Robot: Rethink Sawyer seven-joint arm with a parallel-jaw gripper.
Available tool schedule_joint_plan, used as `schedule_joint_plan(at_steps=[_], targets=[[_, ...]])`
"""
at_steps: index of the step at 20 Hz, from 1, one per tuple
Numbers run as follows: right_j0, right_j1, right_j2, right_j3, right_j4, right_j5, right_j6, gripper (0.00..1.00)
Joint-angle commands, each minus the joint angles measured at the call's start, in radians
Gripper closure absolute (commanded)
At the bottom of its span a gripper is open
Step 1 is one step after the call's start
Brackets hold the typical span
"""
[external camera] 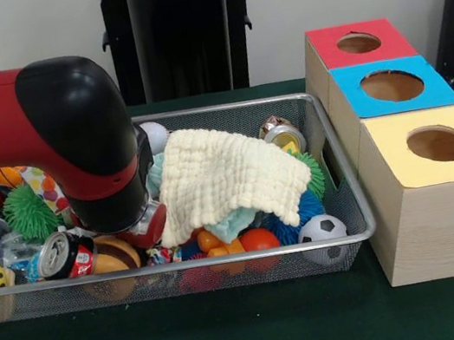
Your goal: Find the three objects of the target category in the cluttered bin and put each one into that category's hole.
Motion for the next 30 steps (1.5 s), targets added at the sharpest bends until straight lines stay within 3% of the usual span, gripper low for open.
schedule_joint_plan(at_steps=[1,7,13,19,24,30], targets=[[0.018,0.028,0.079,-0.01,0.012,0.149,-0.271,1.0],[0.016,-0.006,0.079,0.011,0.035,0.147,-0.23,1.0],[0.038,-0.075,0.065,0.012,0.047,0.238,-0.221,1.0],[0.076,-0.121,0.048,0.035,0.04,0.237,-0.165,1.0],[0.086,-0.191,0.045,0.089,0.085,0.258,-0.112,1.0],[0.107,-0.223,0.033,0.119,0.125,0.247,-0.057,1.0]])
